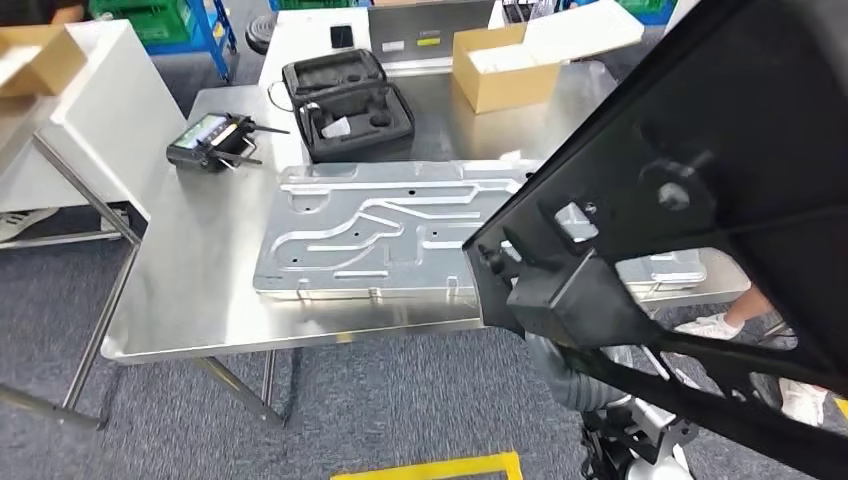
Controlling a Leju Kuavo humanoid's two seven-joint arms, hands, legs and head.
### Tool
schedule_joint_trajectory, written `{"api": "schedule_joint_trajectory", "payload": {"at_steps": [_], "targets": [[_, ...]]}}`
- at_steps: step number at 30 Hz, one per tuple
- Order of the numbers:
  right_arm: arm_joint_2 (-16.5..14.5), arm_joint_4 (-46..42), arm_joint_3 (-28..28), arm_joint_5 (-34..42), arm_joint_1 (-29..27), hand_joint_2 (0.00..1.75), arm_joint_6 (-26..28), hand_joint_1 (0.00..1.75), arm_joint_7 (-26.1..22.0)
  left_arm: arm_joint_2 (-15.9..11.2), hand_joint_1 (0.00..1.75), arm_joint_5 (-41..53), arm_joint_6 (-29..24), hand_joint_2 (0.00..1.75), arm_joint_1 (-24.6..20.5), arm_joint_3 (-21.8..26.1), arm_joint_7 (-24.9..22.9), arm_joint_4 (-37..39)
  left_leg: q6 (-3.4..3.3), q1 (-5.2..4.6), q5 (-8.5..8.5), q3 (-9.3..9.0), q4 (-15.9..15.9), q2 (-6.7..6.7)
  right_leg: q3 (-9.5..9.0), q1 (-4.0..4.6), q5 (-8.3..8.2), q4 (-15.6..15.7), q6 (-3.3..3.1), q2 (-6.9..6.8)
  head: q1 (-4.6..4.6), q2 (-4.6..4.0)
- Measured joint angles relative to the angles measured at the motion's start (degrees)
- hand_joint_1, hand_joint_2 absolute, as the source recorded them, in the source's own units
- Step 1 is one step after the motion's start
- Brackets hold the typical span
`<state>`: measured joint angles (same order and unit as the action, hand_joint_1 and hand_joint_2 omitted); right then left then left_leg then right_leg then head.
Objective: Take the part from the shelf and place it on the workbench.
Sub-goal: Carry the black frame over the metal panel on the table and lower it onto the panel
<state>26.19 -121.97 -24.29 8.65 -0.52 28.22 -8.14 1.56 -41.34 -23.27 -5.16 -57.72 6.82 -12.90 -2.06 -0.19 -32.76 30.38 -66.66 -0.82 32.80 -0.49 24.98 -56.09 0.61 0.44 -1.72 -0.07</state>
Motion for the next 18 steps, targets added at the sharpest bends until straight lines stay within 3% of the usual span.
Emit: {"api": "schedule_joint_trajectory", "payload": {"at_steps": [2, 3, 4, 6, 8, 9, 10, 12, 14, 16, 18], "targets": [[0.0, 0.0, 0.0, 0.0, 0.0, 1.75, 0.0, 1.75, 0.0, 0.0, 0.0, -0.1, 0.0, 1.75, -0.3, 0.0, 0.2, 0.0, 0.51, 0.18, -3.0, 4.79, -5.4, 0.13, -1.35, 0.0, 1.22, 0.0, -0.04, 0.01, 0.04, 0.0], [0.0, 0.0, 0.0, 0.0, 0.0, 1.75, 0.0, 1.75, 0.0, 0.0, 0.0, -0.1, 0.0, 1.75, -0.5, 0.1, 0.3, 0.0, 0.64, 0.19, -3.58, 5.98, -5.7, 0.18, -2.21, 0.0, 1.89, 0.0, 0.0, 0.03, 0.04, 0.0], [-0.1, 0.0, 0.0, -0.1, 0.0, 1.75, 0.0, 1.75, 0.0, 0.0, 0.0, -0.1, 0.0, 1.75, -0.6, 0.1, 0.3, 0.0, 0.61, 0.18, -2.79, 6.23, -4.0, 0.22, -3.21, 0.0, 2.59, 0.0, 0.07, 0.06, 0.04, 0.0], [-0.1, 0.0, 0.0, -0.1, 0.0, 1.75, 0.0, 1.75, 0.0, 0.0, 0.0, -0.1, 0.0, 1.75, -0.5, 0.1, 0.3, 0.0, 0.09, -0.02, 3.07, 4.81, 3.3, 0.23, -5.19, 0.01, 3.95, 0.1, 0.28, 0.14, 0.04, 0.0], [-0.1, 0.1, 0.0, -0.1, 0.1, 1.75, 0.0, 1.75, 0.0, -0.1, 0.0, -0.1, 0.0, 1.75, -0.3, 0.1, 0.2, 0.0, -0.74, -0.6, 7.05, 3.68, 8.4, 0.13, -6.49, 0.03, 5.11, 0.3, 0.87, 0.39, 0.05, 0.0], [-0.1, 0.1, 0.0, -0.1, 0.1, 1.75, 0.0, 1.75, 0.1, -0.1, 0.0, -0.1, 0.0, 1.75, -0.3, 0.1, 0.2, 0.0, -1.18, -0.82, 7.61, 3.46, 9.3, 0.01, -6.91, 0.0, 5.29, 0.3, 1.23, 0.5, 0.06, 0.0], [-0.2, 0.1, 0.0, -0.1, 0.1, 1.75, 0.0, 1.75, 0.1, -0.1, 0.0, -0.1, 0.0, 1.75, -0.3, 0.1, 0.2, 0.0, -1.59, -0.93, 7.12, 3.22, 9.7, -0.08, -7.14, 0.04, 5.2, 0.2, 1.64, 0.61, 0.06, 0.0], [-0.1, 0.2, 0.1, -0.2, 0.2, 1.75, 0.0, 1.75, 0.1, -0.1, 0.0, -0.2, 0.0, 1.75, -0.3, 0.1, 0.2, 0.0, -2.32, -0.58, 7.72, 1.91, 10.6, -0.11, -7.35, 0.09, 5.11, -0.8, 2.23, 0.5, 0.03, 0.0], [0.0, 0.2, 0.2, -0.5, 0.3, 1.75, 0.0, 1.75, 0.3, 0.0, 0.0, -0.2, 0.0, 1.75, -0.2, 0.1, 0.2, 0.0, -2.75, -0.21, 7.78, 0.53, 11.0, -0.01, -5.29, 0.08, 6.42, -5.0, 2.7, 0.27, -0.1, 0.01], [0.1, 0.2, 0.4, -0.9, 0.3, 1.75, 0.2, 1.75, 0.8, 0.0, 0.0, -0.2, 0.0, 1.75, -0.1, 0.1, 0.2, 0.0, -2.92, -0.08, 7.2, -0.17, 11.3, 0.03, -0.65, -0.04, 9.1, -12.1, 3.05, 0.11, -0.22, 0.01], [0.3, 0.2, 0.5, -1.3, 0.1, 1.75, 0.3, 1.75, 1.2, 0.0, 0.0, -0.3, 0.0, 1.75, 0.0, 0.1, 0.2, 0.0, -2.97, -0.02, 6.78, -0.47, 11.3, 0.03, 2.48, -0.14, 11.08, -16.1, 3.19, 0.09, -0.25, 0.0]]}}
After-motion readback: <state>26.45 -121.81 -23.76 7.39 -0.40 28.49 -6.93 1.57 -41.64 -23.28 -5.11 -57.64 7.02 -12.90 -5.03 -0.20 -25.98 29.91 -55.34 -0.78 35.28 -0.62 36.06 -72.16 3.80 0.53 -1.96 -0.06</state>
